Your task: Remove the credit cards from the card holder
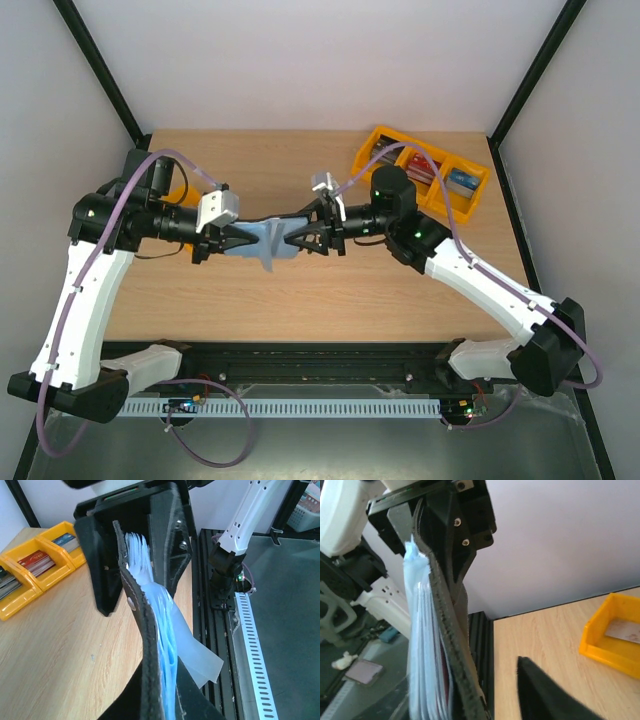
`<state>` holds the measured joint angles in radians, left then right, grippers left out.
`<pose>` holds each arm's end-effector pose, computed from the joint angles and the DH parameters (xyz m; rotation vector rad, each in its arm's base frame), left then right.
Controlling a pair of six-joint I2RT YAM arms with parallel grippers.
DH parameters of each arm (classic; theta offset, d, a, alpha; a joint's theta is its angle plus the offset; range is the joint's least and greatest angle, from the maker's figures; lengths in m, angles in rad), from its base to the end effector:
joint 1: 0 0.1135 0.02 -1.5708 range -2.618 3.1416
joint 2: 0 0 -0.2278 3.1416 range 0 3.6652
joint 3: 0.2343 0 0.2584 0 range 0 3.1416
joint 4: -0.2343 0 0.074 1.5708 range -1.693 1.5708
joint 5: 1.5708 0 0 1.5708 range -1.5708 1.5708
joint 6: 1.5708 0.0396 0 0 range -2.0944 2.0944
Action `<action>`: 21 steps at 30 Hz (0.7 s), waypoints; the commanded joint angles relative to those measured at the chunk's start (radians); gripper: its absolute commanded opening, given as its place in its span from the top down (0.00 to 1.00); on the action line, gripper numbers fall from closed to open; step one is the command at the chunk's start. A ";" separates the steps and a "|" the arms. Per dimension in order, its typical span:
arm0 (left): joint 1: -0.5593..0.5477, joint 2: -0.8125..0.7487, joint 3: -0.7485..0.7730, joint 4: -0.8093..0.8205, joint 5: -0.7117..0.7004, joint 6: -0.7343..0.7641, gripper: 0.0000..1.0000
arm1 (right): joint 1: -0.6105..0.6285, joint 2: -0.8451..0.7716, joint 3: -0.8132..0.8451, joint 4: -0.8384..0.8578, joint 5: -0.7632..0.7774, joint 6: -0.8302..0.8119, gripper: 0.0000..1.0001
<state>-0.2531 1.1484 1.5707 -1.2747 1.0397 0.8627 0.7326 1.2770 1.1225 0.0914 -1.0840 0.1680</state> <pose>0.1785 -0.0814 0.4082 1.4425 1.4888 -0.8782 0.2026 0.2293 0.3463 -1.3200 1.2902 1.5277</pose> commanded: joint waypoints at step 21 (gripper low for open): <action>0.035 -0.030 -0.262 0.473 -0.174 -0.550 0.01 | 0.115 0.075 0.152 -0.182 0.581 0.076 0.98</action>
<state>-0.2211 1.1248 1.3182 -0.8520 0.8658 0.3649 0.8402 1.3319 1.2087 -0.0570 -0.6521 0.2146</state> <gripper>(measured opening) 0.985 0.075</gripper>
